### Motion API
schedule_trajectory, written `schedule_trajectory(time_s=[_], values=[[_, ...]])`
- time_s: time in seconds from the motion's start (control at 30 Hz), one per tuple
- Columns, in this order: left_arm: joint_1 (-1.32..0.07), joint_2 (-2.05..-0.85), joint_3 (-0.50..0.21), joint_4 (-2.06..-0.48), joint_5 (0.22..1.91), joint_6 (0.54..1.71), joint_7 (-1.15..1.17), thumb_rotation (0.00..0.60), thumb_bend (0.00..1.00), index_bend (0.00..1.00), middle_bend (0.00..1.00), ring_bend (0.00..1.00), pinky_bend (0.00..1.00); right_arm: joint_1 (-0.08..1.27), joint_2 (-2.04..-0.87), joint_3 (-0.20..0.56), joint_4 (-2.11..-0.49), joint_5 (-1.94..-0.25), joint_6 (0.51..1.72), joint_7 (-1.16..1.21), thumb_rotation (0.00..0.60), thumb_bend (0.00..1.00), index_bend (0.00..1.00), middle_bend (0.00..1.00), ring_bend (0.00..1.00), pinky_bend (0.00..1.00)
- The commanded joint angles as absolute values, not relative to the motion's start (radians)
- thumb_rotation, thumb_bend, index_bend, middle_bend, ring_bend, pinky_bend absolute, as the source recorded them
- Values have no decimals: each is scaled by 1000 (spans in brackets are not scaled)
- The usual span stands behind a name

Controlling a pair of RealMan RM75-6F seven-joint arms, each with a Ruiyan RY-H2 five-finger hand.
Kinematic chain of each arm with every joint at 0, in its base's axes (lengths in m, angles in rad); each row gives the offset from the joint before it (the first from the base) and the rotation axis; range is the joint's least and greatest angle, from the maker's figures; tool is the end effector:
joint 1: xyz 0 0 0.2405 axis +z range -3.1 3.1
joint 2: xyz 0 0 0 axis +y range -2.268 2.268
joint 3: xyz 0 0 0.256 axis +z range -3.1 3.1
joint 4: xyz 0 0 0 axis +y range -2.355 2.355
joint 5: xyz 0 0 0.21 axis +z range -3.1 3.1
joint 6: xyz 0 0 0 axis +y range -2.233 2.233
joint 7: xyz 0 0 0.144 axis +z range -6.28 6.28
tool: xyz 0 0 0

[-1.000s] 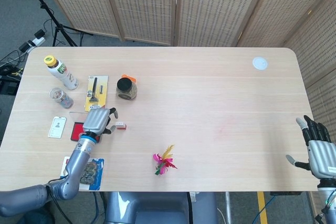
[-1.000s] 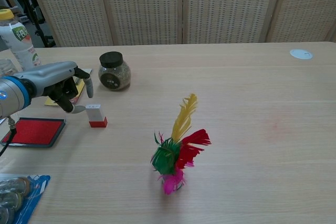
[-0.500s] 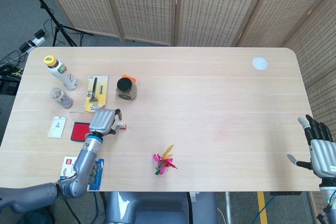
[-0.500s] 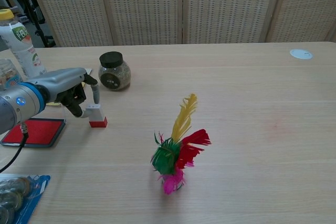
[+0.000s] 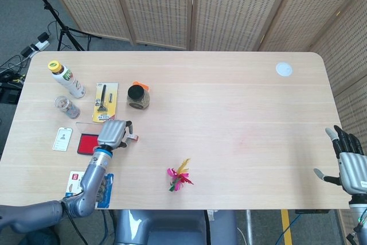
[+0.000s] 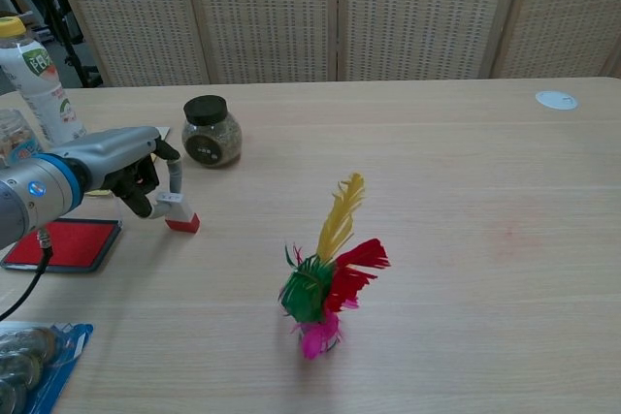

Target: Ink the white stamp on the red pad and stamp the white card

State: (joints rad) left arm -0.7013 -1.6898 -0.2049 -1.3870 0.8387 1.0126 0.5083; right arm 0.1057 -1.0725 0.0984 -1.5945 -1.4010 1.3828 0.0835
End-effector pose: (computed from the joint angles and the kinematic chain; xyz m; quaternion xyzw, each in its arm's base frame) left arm -0.1804 0.3398 -0.0464 -0.6847 -0.4572 -0.3062 0.4779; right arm -0.3283 -0.1978 0.1761 0.5676 -0.4252 0.3747 0.5972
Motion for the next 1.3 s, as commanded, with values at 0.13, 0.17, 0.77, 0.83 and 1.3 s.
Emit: schedule_trajectory(time_s=[0.13, 0.17, 0.77, 0.83, 1.3], values=[[-704, -1638, -218, -1468, 812, 1027, 536, 600, 355, 590, 1000, 1000, 968, 106, -1072, 97, -1596, -1403, 1383, 83, 600, 0, 0, 0, 0, 0], [-703, -1624, -222, -1489, 809, 1031, 539, 600, 355, 590, 1000, 1000, 968, 106, -1072, 97, -1596, -1402, 1384, 83, 600, 0, 0, 0, 0, 0], [-576, -1139, -143, -1761, 912, 918, 334, 600, 365, 590, 1000, 1000, 968, 104, -1067, 88, -1615, -1418, 1387, 82, 600, 0, 0, 0, 0, 0], [-567, -1140, -131, -1707, 916, 870, 266, 600, 367, 590, 1000, 1000, 968, 105, -1067, 86, -1615, -1420, 1386, 81, 600, 0, 0, 0, 0, 0], [-577, -1216, -99, -1519, 962, 763, 127, 600, 369, 590, 1000, 1000, 968, 110, -1072, 86, -1611, -1413, 1375, 84, 600, 0, 0, 0, 0, 0]])
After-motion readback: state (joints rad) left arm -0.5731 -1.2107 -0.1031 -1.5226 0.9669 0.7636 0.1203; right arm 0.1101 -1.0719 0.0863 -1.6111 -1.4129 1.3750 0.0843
